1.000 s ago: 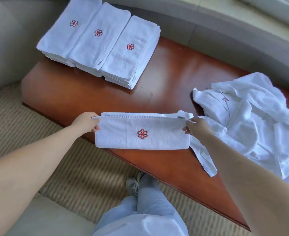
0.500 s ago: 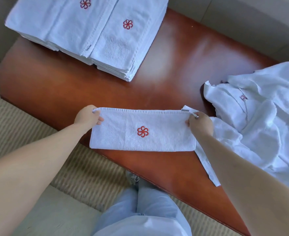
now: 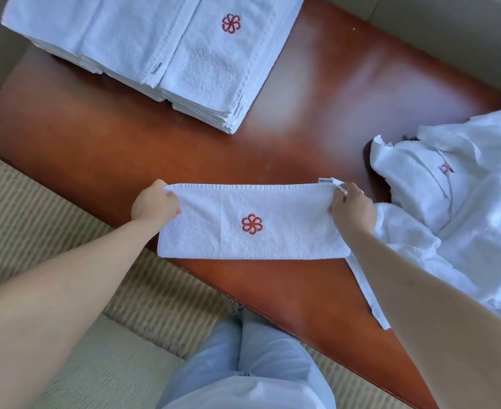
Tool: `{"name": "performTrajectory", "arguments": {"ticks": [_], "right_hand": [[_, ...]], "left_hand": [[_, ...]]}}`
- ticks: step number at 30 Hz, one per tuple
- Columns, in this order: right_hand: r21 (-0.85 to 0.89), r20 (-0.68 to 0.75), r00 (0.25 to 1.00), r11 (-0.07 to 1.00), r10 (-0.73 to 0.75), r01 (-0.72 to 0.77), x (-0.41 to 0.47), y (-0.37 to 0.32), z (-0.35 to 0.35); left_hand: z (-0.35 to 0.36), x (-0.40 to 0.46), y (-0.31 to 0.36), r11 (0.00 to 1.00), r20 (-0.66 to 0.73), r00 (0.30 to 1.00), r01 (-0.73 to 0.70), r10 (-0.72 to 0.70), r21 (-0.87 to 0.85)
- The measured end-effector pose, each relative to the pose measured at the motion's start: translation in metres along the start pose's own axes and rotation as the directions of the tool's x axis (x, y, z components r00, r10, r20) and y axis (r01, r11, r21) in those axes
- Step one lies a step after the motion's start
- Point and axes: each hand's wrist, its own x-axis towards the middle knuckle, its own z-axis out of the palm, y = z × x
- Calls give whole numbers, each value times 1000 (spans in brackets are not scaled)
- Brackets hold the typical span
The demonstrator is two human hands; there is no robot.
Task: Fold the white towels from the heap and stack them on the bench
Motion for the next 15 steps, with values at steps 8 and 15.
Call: {"name": "performTrajectory", "arguments": {"ticks": [8, 15], "right_hand": [[175, -83, 978, 964, -189, 201, -46, -9, 11], [-242, 16, 821, 795, -571, 557, -77, -5, 87]], "left_hand": [[22, -42, 6, 919, -108, 914, -383, 392, 99], [106, -56, 12, 594, 97, 691, -676, 716, 436]]}}
